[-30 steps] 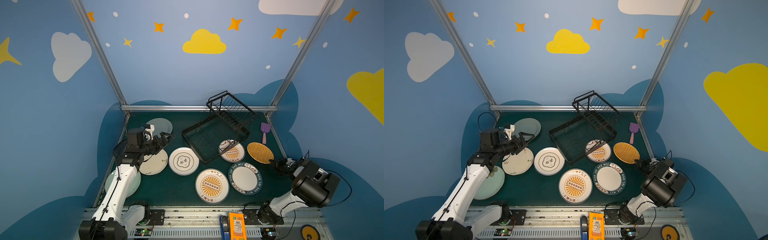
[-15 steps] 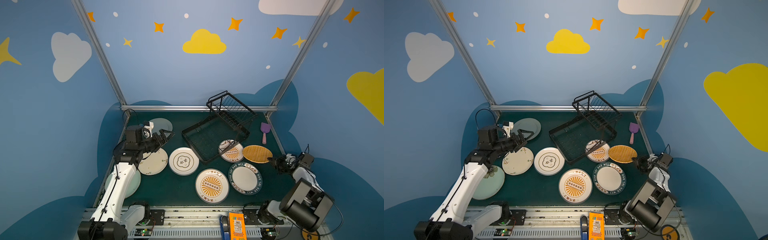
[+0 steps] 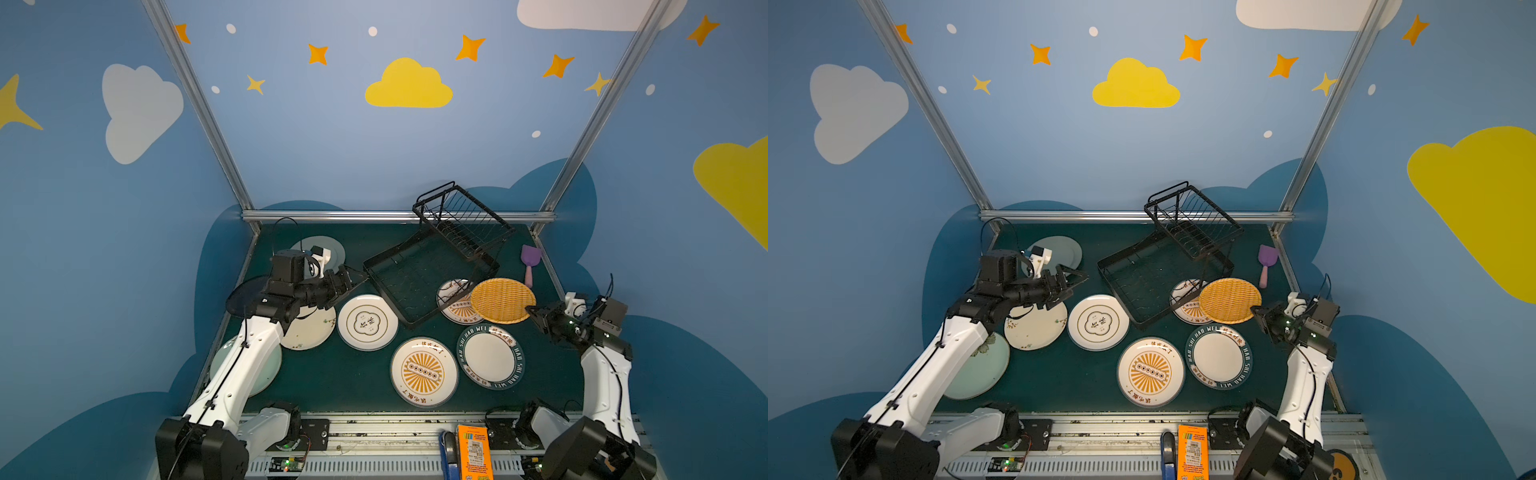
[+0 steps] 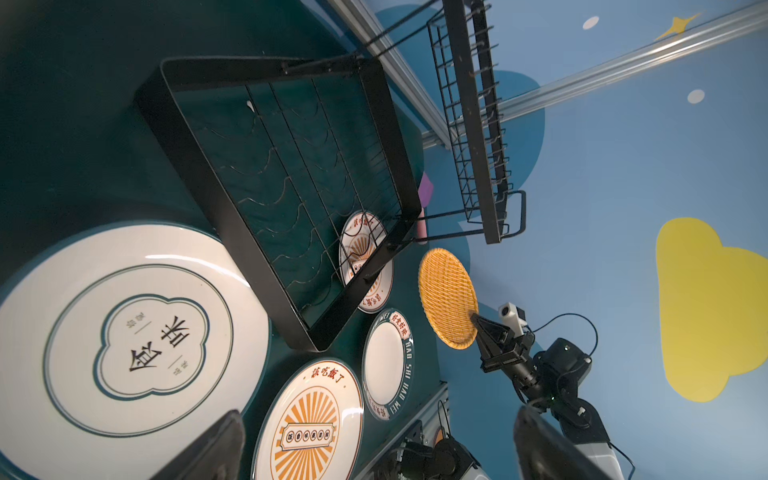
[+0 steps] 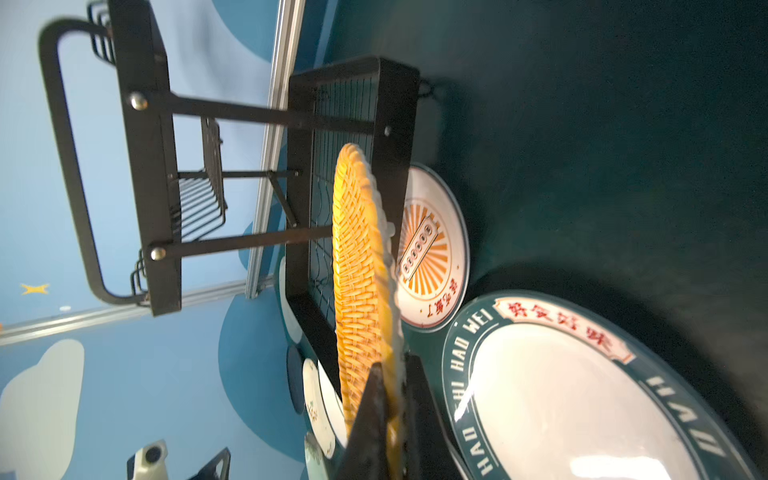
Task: Load the plates into the dish rack
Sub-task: 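Grip the bamboo tray edge with the right gripper and tilt it upright, then carry the upright tray toward the left gripper and grasp it with the left gripper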
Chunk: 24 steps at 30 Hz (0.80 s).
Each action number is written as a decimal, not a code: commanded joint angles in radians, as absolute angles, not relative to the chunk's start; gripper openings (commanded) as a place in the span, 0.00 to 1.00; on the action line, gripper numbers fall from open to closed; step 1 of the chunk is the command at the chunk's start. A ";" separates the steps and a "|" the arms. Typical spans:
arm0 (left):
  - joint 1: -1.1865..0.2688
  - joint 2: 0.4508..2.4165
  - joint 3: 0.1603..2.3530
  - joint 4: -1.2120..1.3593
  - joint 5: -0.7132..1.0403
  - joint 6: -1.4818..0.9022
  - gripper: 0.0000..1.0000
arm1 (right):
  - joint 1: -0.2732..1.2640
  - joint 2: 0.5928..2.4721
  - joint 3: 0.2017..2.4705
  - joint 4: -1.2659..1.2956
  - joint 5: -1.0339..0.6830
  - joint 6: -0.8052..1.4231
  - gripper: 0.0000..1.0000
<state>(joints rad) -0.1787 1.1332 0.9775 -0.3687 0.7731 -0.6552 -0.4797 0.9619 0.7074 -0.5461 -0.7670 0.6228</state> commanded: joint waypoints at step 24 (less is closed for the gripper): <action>-0.580 1.469 0.942 0.205 0.608 -1.115 0.71 | 0.114 0.975 0.785 -0.243 -0.793 0.934 0.00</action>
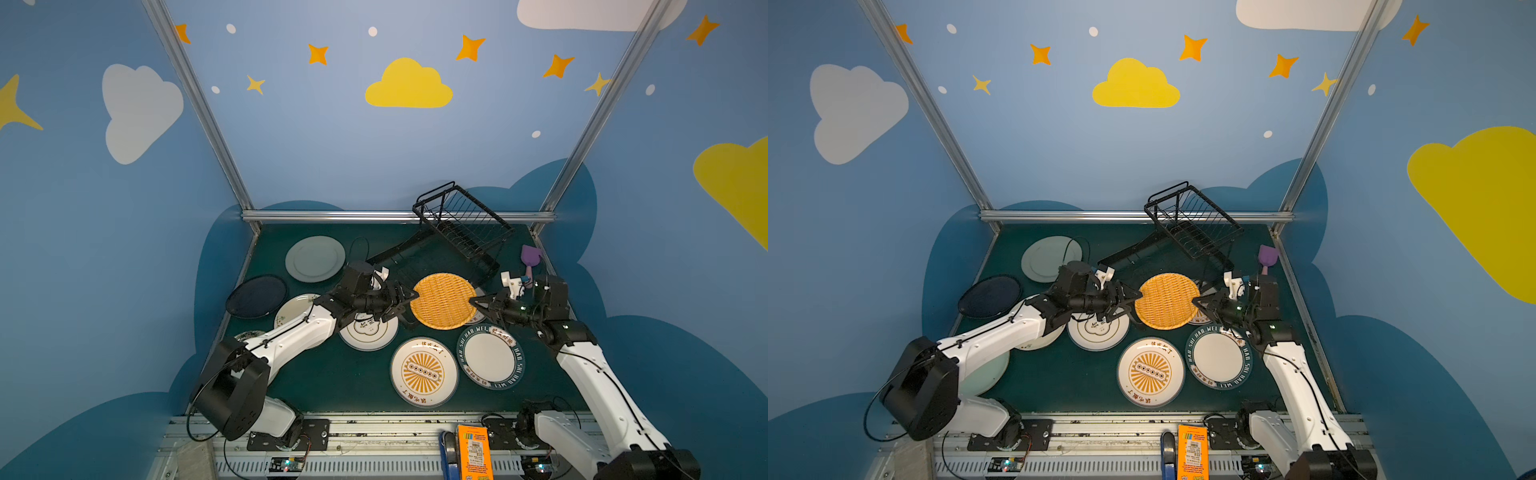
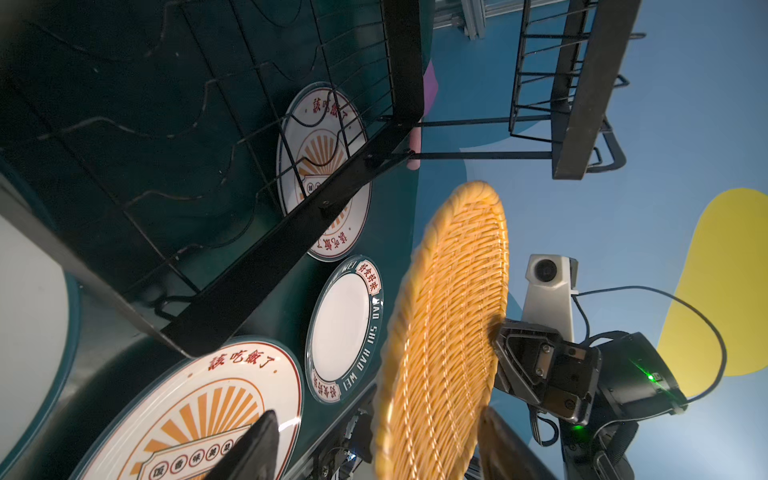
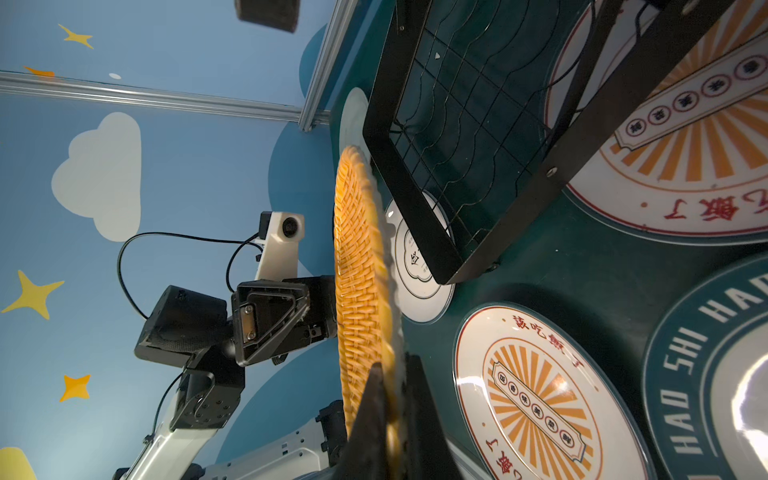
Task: Load the plates into the dish rack
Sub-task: 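Carry the upright tray toward the left gripper and grasp it with the left gripper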
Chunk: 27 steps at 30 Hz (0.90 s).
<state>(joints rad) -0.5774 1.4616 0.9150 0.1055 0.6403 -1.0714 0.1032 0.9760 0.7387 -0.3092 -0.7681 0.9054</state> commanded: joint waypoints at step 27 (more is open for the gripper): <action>-0.584 1.541 0.895 0.485 0.597 -1.391 0.04 | 0.139 1.060 0.820 -0.166 -0.854 0.933 0.00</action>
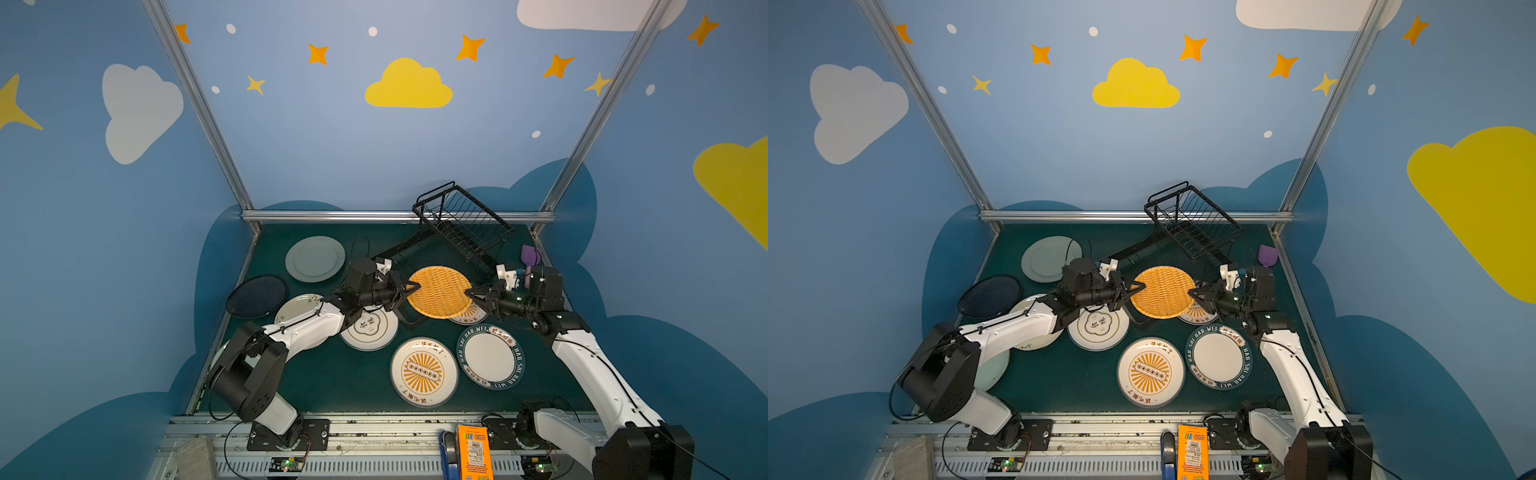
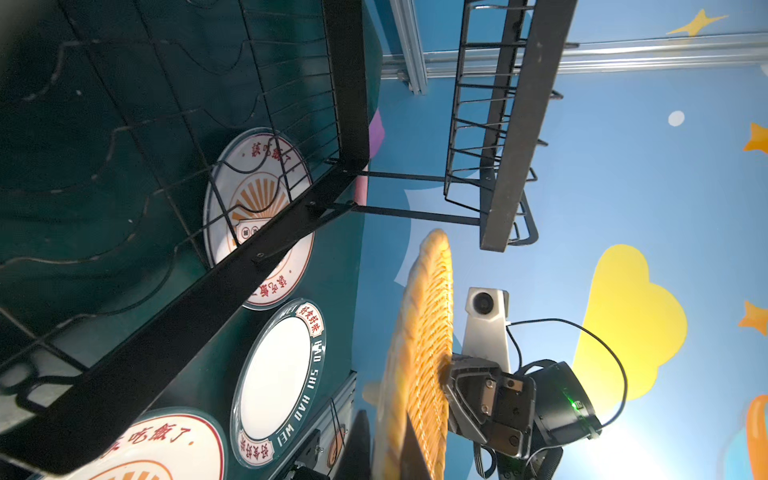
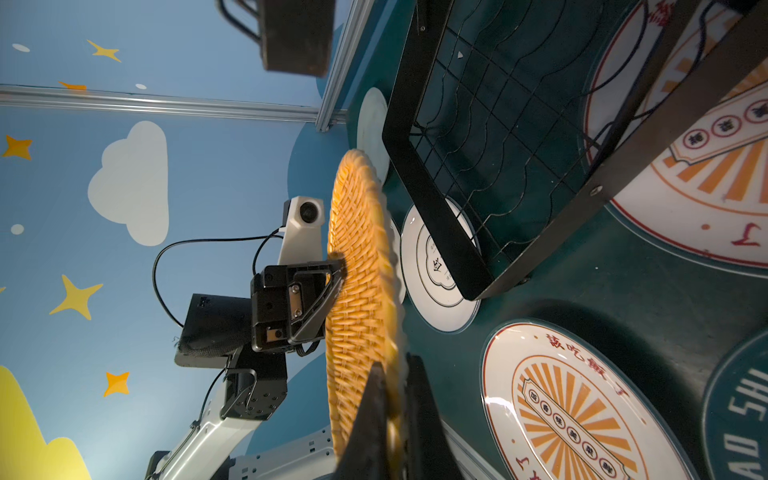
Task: Load the plates into the dish rack
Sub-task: 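Carry the upright tray toward the left gripper and grasp it with the left gripper, then open the right gripper and lift the tray away with the left gripper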
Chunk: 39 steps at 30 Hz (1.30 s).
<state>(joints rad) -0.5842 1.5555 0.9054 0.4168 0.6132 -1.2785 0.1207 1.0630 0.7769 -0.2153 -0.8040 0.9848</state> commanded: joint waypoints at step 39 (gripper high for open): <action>-0.351 1.205 1.338 0.008 0.047 -0.208 0.04 | 0.275 1.012 0.689 -0.038 -0.807 0.694 0.86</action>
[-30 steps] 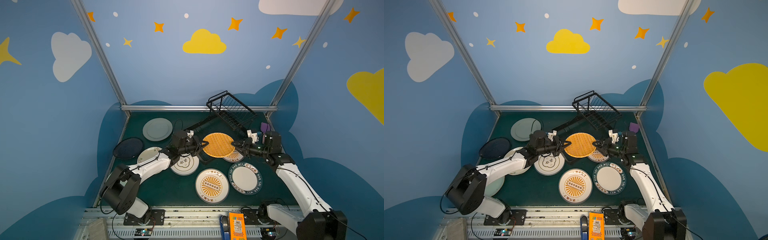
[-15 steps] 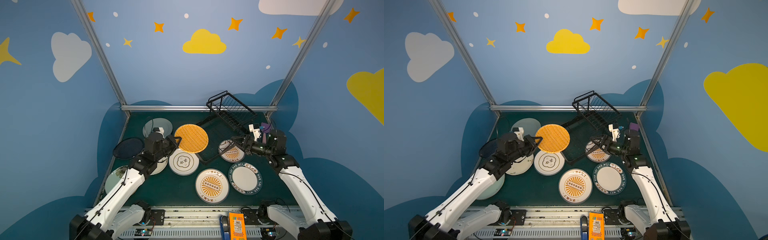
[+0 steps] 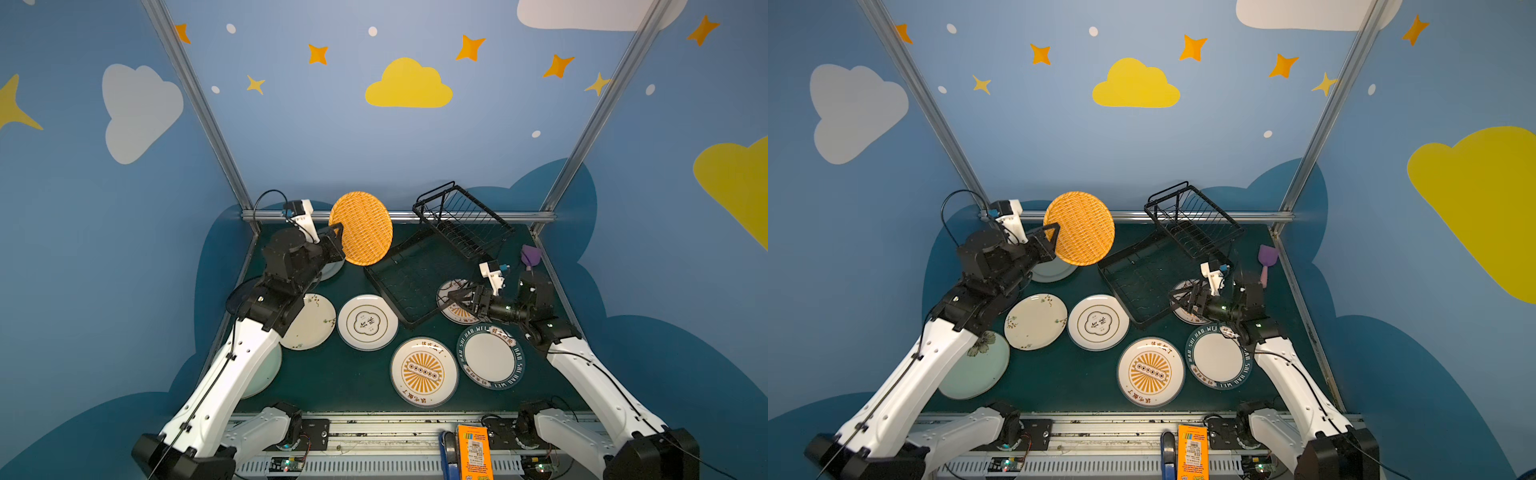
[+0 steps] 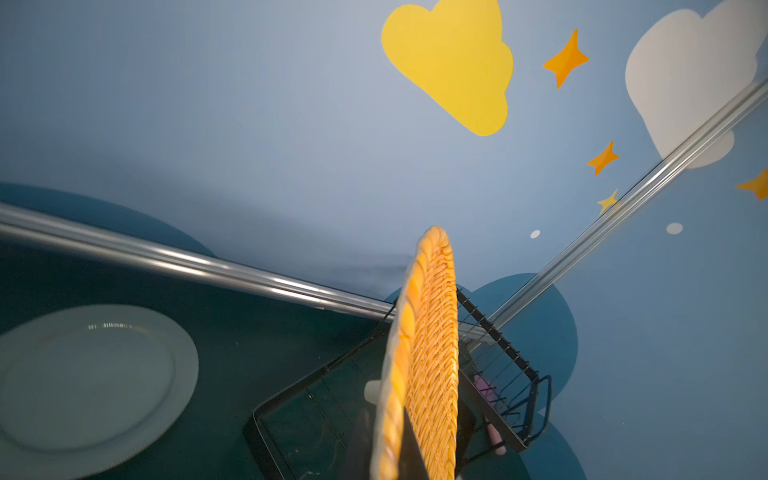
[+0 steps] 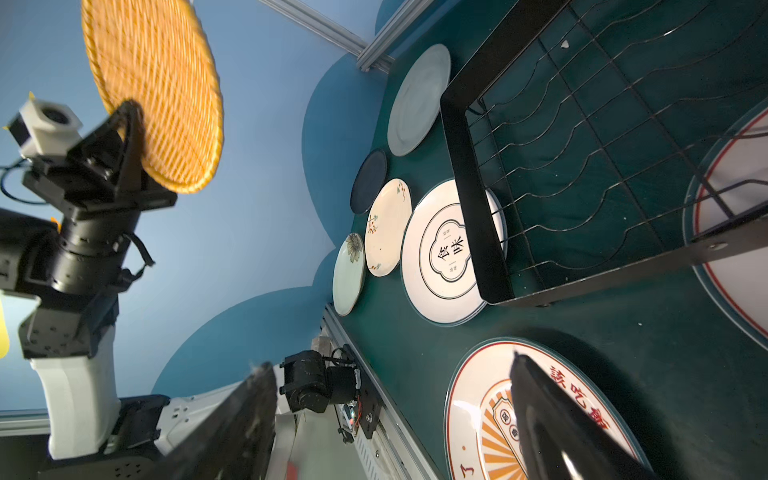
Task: Load the plates into the dish rack
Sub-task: 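Open the right gripper and lift the tray away with the left gripper, then move the tray with the left gripper over the far end of the dish rack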
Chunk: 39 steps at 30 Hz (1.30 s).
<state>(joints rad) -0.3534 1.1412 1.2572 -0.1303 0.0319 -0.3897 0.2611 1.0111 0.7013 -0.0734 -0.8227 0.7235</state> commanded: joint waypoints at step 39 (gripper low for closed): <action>-0.501 2.282 2.374 0.249 0.057 0.422 0.04 | 0.382 1.005 0.622 -0.124 -0.771 0.612 0.86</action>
